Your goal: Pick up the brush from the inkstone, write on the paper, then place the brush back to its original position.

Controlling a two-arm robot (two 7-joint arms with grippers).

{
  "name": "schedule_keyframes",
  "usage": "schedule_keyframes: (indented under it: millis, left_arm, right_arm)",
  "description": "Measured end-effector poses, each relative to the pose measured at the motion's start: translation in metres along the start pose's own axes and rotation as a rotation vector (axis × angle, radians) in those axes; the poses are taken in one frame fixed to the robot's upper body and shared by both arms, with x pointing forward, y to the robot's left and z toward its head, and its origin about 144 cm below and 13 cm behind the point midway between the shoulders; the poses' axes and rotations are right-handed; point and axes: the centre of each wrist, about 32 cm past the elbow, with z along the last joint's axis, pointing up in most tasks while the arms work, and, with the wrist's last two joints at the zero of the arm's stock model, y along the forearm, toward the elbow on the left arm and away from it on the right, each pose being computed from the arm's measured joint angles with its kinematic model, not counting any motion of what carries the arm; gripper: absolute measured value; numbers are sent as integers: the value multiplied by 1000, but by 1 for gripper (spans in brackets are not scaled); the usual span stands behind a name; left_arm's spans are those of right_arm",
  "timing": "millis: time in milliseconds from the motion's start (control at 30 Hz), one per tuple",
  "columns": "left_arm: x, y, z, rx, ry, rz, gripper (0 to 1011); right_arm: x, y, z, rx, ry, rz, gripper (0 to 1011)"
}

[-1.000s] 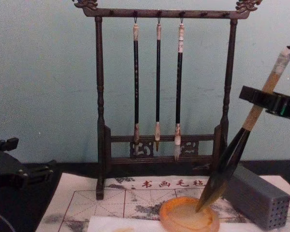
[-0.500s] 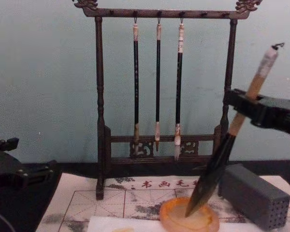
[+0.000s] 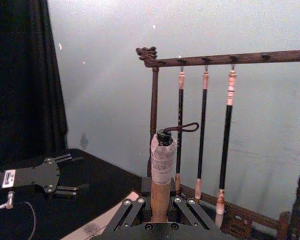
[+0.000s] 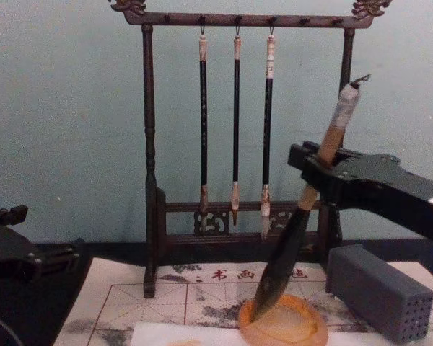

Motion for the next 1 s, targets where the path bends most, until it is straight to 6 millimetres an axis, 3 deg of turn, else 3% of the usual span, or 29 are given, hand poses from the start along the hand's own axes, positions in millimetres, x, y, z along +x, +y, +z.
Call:
schedule_keyframes:
  millis: [533, 1000]
  left_arm:
    - [0, 0, 0, 0, 0, 0, 1001]
    - [0, 0, 0, 0, 0, 0, 1001]
  right_arm:
    - [-10, 19, -15, 7, -51, 39, 179]
    - [-14, 24, -21, 4, -77, 56, 179]
